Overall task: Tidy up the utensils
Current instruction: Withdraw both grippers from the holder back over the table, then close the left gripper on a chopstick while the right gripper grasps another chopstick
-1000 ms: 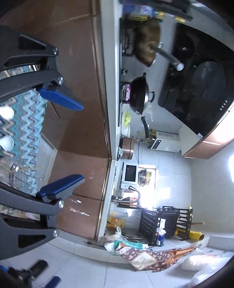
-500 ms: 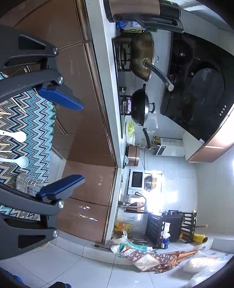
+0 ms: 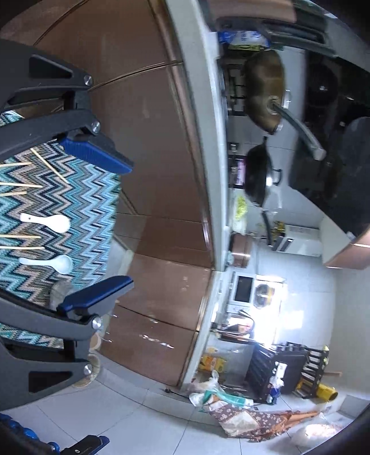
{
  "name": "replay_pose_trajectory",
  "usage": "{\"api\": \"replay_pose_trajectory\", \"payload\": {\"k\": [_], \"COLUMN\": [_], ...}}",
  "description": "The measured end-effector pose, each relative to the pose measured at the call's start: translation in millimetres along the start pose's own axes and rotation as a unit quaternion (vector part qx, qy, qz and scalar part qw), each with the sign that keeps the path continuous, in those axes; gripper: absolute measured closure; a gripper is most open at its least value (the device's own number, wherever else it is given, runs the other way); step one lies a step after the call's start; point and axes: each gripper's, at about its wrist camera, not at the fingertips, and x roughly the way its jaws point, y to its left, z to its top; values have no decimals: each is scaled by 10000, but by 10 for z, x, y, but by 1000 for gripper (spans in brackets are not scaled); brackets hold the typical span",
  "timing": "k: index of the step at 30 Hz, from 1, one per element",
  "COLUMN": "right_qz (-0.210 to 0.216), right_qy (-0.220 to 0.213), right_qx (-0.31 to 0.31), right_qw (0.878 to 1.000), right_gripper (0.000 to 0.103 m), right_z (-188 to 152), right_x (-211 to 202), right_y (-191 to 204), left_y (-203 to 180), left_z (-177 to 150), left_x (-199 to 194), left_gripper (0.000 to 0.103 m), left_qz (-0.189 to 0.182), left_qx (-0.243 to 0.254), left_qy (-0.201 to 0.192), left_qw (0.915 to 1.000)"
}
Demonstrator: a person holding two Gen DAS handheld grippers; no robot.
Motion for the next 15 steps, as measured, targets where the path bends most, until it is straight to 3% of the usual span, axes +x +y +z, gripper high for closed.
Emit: {"api": "replay_pose_trajectory", "payload": {"k": [5, 10, 15], "right_qz": [193, 580, 1257], "right_qy": [393, 924, 1921], "right_qx": [2, -2, 150], "right_qw": [9990, 9940, 9732], "right_gripper": [0, 11, 40], "right_z": [-130, -317, -668], "right_x": [288, 641, 1142], "right_y": [71, 241, 458], "left_y": [218, 434, 650], "left_z": [-215, -513, -871], "left_x": [307, 633, 1054], "left_gripper": [31, 31, 44], "left_qz": [-31, -145, -287], "left_qx": [-69, -125, -207], "left_qy": [678, 1388, 2301], "left_qw": [9977, 9901, 9725]}}
